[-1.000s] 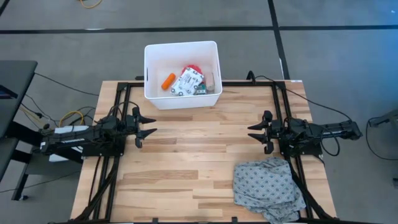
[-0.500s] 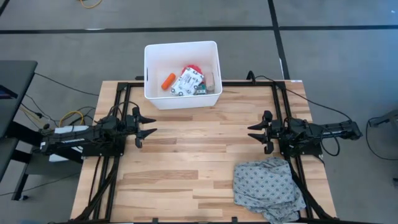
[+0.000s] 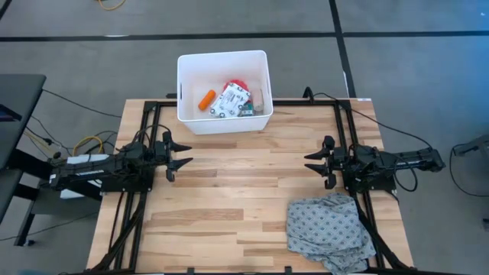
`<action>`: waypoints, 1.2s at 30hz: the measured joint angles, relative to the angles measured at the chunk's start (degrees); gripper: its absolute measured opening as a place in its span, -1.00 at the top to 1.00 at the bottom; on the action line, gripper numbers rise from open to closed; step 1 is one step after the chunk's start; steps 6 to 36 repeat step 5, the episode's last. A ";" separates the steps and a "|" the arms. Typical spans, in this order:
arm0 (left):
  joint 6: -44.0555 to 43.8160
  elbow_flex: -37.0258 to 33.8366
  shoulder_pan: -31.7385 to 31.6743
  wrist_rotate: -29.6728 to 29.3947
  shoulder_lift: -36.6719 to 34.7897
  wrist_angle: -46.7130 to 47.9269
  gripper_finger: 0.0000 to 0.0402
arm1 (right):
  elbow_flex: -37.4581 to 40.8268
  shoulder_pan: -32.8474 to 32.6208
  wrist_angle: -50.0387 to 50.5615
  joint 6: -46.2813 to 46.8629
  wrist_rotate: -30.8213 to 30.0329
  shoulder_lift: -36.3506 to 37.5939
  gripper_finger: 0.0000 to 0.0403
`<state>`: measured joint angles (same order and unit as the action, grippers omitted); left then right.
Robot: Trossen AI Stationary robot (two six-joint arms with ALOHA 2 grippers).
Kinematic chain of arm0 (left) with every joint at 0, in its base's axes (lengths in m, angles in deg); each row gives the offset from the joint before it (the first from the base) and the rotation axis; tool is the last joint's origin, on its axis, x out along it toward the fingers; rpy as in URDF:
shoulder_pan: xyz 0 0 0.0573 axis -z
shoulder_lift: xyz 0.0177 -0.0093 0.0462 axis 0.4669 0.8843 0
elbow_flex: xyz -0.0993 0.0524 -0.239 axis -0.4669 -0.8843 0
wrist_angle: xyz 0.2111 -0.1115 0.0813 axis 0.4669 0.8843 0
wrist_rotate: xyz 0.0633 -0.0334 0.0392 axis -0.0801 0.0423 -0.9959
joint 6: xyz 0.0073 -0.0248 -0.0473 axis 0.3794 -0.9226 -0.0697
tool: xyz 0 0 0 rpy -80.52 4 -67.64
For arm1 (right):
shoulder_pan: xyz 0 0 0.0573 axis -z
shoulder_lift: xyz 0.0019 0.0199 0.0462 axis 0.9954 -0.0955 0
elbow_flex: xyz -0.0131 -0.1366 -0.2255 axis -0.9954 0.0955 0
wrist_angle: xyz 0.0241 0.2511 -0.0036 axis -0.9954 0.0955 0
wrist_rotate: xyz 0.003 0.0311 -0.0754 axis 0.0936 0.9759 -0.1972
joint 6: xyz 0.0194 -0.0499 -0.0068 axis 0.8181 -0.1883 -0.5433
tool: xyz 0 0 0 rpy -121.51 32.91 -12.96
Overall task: Pick & place medical supplies in basket/bin
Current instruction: Return to Home Position
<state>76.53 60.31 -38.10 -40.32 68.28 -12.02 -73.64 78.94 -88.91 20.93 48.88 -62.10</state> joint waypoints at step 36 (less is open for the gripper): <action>0.00 0.00 -0.02 -0.01 0.00 -0.01 0.04 | 0.00 0.00 0.00 0.00 0.00 0.00 0.33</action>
